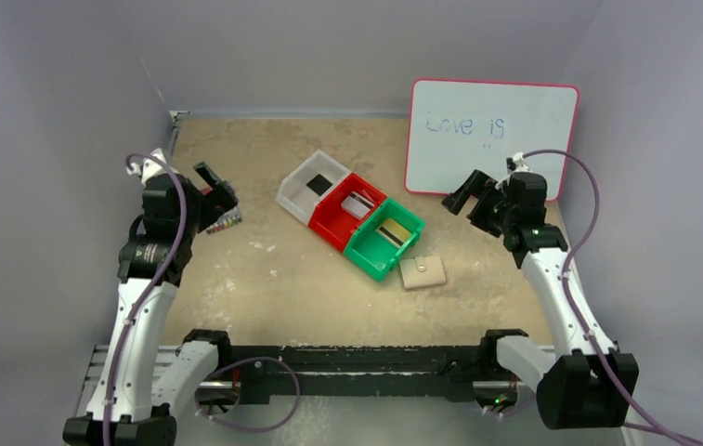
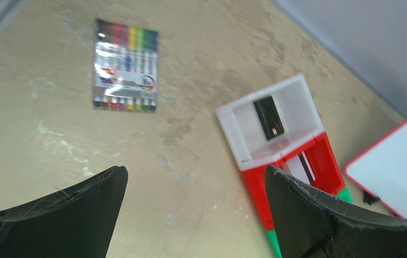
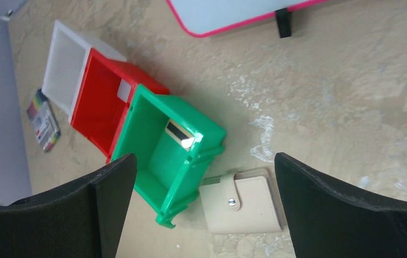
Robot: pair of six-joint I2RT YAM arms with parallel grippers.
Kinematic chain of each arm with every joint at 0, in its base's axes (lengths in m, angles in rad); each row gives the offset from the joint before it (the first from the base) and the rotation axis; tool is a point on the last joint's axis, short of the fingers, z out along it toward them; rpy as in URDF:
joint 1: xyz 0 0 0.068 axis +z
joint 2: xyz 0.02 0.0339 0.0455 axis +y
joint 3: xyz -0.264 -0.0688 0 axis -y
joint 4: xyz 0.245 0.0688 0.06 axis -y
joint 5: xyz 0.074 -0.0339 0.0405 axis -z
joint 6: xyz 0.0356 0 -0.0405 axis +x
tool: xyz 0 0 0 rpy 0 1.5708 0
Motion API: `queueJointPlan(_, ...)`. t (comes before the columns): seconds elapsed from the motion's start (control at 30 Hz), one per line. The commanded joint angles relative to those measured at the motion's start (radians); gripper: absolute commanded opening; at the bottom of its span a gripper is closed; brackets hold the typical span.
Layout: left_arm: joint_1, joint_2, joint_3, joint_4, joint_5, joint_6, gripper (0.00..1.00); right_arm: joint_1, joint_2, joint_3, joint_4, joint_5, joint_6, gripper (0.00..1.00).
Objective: Take the credit cards out of the card holder
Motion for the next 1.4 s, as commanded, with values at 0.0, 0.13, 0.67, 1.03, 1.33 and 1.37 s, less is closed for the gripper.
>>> queueJointPlan(0.0, -0.002, 0.072, 0.004, 0.099, 0.251, 0.027, 1.00, 0.000, 0.072, 0.054, 0.049, -0.156, -0.003, 1.00)
queueJointPlan(0.13, -0.001, 0.116, -0.011, 0.140, 0.318, 0.042, 1.00, 0.002, 0.135, 0.047, 0.087, -0.223, 0.032, 0.97)
queueJointPlan(0.67, -0.002, 0.149, -0.037, 0.221, 0.398, 0.024, 1.00, 0.014, 0.379, 0.142, 0.112, -0.291, 0.075, 0.95)
queueJointPlan(1.03, -0.003, 0.175, -0.047, 0.254, 0.391, 0.014, 1.00, 0.086, 0.308, -0.047, 0.177, -0.237, 0.177, 0.96)
queueJointPlan(1.33, -0.003, 0.195, -0.045, 0.268, 0.403, 0.009, 1.00, 0.154, 0.355, -0.097, 0.288, -0.304, 0.232, 0.96)
queueJointPlan(1.37, -0.003, 0.193, -0.047, 0.264, 0.399, 0.012, 1.00, 0.154, 0.363, -0.087, 0.289, -0.297, 0.234, 0.96)
